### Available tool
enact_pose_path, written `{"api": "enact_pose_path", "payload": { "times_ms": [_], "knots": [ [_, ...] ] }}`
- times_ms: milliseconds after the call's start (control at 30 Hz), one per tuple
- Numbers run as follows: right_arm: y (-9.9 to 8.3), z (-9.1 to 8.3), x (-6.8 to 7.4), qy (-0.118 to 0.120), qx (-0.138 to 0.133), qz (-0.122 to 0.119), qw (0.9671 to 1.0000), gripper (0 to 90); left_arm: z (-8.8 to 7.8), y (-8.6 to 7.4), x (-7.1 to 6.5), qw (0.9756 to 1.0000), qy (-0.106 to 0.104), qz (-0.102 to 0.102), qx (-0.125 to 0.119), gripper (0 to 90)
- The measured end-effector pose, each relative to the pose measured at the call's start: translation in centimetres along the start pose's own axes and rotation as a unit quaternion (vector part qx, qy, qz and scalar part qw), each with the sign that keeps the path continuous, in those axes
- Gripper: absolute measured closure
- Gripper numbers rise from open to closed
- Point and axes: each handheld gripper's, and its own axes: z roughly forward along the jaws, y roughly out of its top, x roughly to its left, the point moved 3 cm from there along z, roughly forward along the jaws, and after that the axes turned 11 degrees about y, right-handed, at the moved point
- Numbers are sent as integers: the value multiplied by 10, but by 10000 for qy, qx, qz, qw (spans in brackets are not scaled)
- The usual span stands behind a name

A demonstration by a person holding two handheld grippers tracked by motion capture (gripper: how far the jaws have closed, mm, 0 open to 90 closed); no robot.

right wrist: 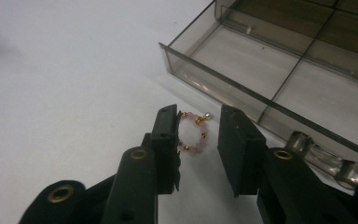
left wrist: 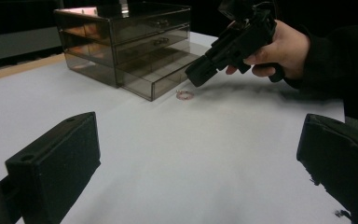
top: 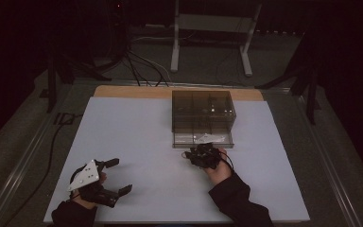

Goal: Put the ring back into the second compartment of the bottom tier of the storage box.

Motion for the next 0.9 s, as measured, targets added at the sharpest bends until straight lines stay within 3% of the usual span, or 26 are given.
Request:
{"api": "enact_pose_path", "payload": {
  "times_ms": [333,767,900],
  "knots": [
    [-3,12,-3,-174,220,19,9996,709,0,0,0,10000,8,19,7,4],
    [-2,16,-6,-210,194,115,9995,740,1,0,-1,10000,-12,4,17,4],
    [-1,17,-3,-371,269,-58,9989,749,1,0,-1,10000,-1,6,14,4]
  ]
}}
